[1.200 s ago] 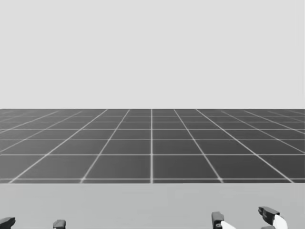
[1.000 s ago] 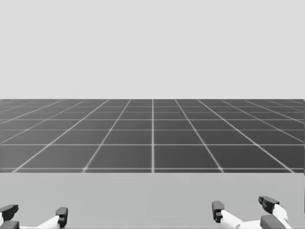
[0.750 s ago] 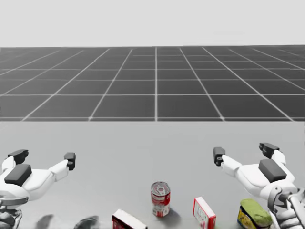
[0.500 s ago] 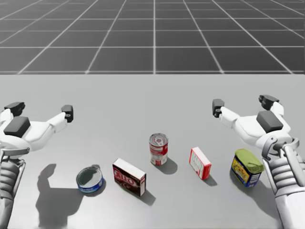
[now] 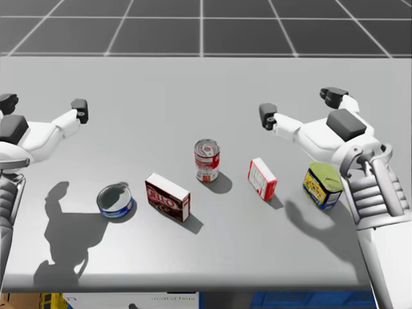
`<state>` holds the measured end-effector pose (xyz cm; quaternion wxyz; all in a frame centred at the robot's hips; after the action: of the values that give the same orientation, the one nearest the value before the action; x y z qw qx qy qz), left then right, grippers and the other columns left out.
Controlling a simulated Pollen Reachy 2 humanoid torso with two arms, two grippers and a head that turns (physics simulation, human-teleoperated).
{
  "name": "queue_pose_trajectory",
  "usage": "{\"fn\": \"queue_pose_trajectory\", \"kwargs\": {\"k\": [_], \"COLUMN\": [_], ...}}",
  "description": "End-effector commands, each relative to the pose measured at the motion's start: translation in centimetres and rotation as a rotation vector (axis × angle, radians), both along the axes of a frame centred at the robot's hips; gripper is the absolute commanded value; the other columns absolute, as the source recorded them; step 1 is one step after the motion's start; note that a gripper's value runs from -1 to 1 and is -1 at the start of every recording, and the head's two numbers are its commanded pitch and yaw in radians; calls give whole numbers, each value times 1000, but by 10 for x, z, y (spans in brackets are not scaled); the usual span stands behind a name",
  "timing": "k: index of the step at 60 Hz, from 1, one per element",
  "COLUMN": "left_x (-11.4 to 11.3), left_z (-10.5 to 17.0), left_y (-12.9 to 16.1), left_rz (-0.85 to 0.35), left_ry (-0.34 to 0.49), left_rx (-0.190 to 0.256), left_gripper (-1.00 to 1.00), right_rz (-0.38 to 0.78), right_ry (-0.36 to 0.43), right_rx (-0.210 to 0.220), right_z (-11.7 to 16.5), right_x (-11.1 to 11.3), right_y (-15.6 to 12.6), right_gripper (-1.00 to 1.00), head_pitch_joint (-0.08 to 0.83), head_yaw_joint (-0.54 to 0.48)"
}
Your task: Grasp the soup can and hold it up.
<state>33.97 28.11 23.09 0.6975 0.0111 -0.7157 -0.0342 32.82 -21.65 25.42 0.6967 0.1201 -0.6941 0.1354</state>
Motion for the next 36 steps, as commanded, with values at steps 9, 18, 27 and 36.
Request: {"fn": "queue_pose_trajectory", "kwargs": {"k": [9,18,27,36], "left_x": [1,1,1,1], "left_z": [-2,-2,-2,-2], "left_y": [-1,-1,-1,0], "left_rz": [-1,-1,-3,-3], "left_ry": [3,3,4,3], "left_rx": [11,13,16,19], "left_gripper": [-1000,-1000,-1000,-1000], "right_rz": [377,455,499,527], "right_ry": [173,224,291,340], "right_rx": [-67,-103,-101,-94], "right_z": [19,9,-6,-16], "right_x": [-19,-17,-9,1], "right_y": [40,60,77,88], "right_gripper": [-1000,-1000,-1000,-1000], "head_pitch_joint": [617,619,621,624], "head_yaw_joint": [-13,-7,-1,4]}}
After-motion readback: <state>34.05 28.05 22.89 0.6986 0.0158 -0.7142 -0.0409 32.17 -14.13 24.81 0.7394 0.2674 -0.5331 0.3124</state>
